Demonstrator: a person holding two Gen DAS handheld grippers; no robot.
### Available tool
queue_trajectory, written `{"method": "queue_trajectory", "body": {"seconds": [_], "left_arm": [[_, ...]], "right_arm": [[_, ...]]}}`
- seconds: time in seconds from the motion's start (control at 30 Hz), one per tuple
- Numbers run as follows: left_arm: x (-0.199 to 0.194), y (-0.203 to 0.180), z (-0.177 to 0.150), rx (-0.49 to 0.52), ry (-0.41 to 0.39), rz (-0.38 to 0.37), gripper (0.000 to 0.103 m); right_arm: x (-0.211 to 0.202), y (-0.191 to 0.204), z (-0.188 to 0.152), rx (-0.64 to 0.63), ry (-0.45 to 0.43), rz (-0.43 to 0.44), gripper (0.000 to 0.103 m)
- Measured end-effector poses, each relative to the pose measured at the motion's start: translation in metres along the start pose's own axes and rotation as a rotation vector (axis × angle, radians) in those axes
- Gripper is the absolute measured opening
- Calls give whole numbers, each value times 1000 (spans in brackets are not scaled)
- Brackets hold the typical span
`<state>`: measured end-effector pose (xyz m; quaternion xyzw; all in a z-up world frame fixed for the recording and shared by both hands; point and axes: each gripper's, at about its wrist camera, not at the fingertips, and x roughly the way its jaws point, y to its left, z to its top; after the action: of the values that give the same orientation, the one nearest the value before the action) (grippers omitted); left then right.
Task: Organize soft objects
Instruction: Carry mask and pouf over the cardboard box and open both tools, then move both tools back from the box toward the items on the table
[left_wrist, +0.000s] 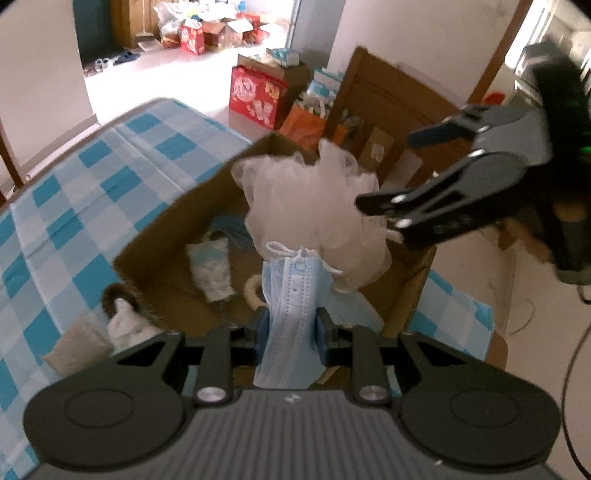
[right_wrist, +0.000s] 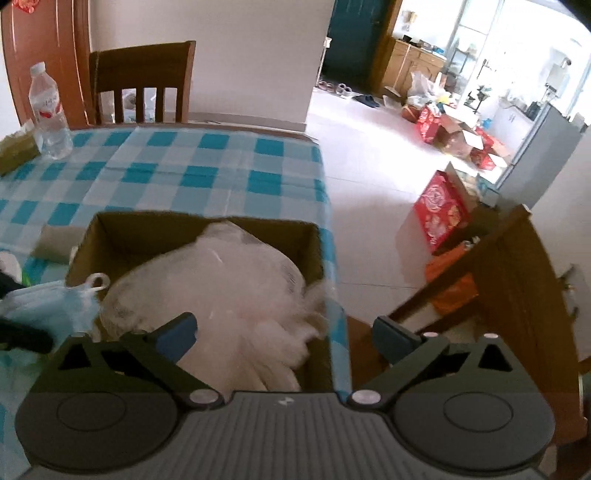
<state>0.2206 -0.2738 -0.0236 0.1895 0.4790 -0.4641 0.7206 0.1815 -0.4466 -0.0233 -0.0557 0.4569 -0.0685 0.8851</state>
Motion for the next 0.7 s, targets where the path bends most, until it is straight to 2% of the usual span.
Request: {"method": "queue_trajectory", "body": {"seconds": [0.17, 0.2, 0.23, 0.3, 0.37, 0.57, 0.7], "left_arm": [[23, -19, 2, 26, 24, -7, 26], [25, -20, 2, 30, 8, 5, 35], [25, -22, 3, 27, -11, 23, 63], [22, -25, 3, -4, -52, 58, 97], [17, -24, 2, -29, -100, 64, 98], [10, -20, -9, -69, -107, 86, 98], [-1, -20, -19, -67, -131, 130, 98]], "right_arm": [[-20, -9, -16, 11, -8, -6, 103], [-22, -11, -18, 17, -7, -5, 103], [-23, -12, -19, 21, -7, -6, 103], [-27, -14, -22, 22, -10, -13, 103], [-30, -15, -24, 25, -13, -26, 103], [-31, -12, -24, 29, -21, -34, 103], [-36, -6, -22, 30, -34, -24, 103]]}}
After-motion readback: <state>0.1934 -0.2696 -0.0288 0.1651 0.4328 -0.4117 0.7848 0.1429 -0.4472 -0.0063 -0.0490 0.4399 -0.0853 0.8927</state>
